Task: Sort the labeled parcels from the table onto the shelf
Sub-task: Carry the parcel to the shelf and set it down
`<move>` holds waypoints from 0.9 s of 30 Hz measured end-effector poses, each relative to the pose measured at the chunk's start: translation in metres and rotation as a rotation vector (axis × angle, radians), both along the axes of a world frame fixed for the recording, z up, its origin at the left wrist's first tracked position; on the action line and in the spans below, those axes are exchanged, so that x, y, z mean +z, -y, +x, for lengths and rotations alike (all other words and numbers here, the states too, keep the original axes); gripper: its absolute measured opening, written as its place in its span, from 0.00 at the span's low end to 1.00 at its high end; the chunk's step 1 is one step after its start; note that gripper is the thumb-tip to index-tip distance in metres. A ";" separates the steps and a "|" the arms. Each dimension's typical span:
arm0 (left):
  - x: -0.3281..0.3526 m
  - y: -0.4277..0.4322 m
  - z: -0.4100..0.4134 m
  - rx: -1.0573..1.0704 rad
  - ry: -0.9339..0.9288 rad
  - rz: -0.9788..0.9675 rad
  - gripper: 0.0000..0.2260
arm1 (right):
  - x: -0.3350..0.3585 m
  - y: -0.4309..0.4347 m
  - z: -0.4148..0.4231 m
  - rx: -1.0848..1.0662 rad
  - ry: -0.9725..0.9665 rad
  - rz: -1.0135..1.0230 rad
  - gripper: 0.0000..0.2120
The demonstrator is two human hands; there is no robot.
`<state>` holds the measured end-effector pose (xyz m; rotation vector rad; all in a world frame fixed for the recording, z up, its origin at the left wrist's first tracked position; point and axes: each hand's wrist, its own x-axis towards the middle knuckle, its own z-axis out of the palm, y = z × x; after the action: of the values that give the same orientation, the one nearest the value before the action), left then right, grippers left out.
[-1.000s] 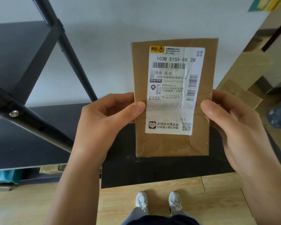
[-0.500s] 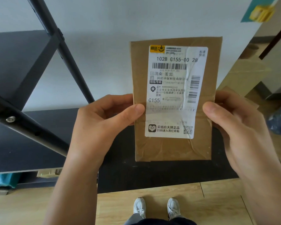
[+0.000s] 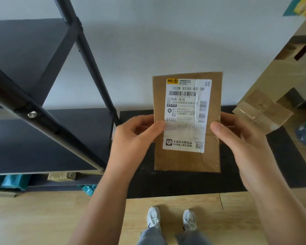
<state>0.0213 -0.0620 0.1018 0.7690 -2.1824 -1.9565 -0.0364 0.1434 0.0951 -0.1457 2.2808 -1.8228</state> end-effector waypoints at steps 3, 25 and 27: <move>-0.011 0.000 0.015 0.025 0.036 -0.016 0.14 | -0.011 0.004 0.008 0.020 0.051 0.032 0.25; -0.051 0.002 0.298 0.744 0.057 0.093 0.06 | -0.038 0.102 0.187 0.724 0.106 0.250 0.24; -0.053 0.021 0.323 0.767 0.043 0.115 0.05 | -0.038 0.128 0.208 0.765 0.110 0.251 0.24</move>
<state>0.3444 -0.0833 0.0489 1.4060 -1.4492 -1.6520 0.1719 0.0159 0.0573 -0.7345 1.9522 -1.1161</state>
